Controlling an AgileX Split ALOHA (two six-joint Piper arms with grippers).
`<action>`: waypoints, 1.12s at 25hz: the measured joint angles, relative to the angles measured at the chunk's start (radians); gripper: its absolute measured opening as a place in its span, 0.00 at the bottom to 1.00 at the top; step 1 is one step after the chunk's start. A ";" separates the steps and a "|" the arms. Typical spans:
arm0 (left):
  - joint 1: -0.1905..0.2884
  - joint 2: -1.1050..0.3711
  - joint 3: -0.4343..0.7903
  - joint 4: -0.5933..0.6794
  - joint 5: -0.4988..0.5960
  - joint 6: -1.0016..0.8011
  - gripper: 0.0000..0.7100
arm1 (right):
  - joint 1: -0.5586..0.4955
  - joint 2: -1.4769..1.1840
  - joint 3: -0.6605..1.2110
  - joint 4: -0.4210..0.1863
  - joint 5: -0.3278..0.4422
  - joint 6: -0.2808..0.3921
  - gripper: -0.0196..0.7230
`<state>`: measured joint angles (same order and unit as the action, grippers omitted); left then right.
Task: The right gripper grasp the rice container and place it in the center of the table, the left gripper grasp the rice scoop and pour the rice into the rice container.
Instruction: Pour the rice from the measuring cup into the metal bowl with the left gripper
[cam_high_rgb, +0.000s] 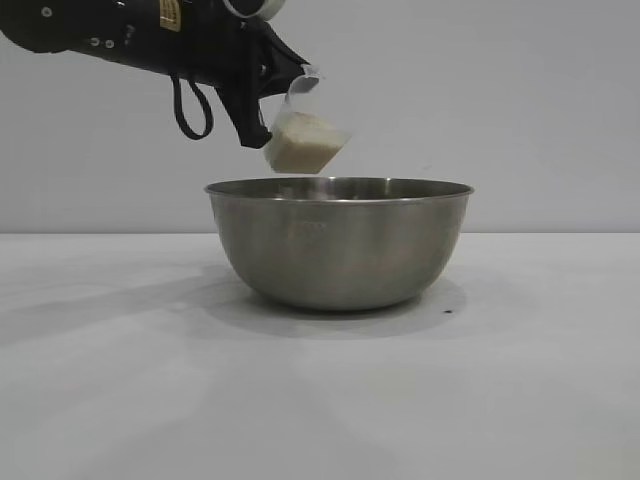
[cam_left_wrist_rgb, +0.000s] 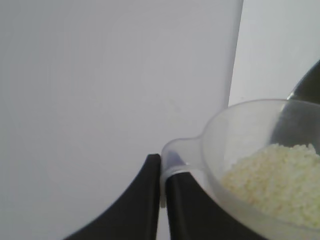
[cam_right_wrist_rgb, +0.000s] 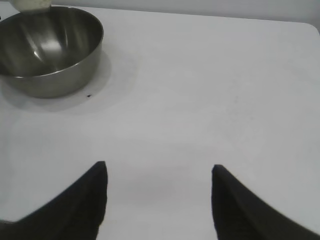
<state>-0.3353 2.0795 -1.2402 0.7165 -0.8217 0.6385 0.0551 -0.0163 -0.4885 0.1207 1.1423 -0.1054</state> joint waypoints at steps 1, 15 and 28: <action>-0.002 0.000 0.000 0.000 0.000 0.030 0.00 | 0.000 0.000 0.000 0.000 0.000 0.000 0.62; -0.051 0.000 0.000 -0.003 -0.021 0.313 0.00 | 0.000 0.000 0.000 0.000 0.000 0.000 0.62; -0.051 0.000 0.000 -0.009 -0.021 0.581 0.00 | 0.000 0.000 0.000 0.000 0.000 0.000 0.62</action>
<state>-0.3864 2.0795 -1.2402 0.7072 -0.8425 1.2196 0.0551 -0.0163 -0.4885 0.1207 1.1423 -0.1054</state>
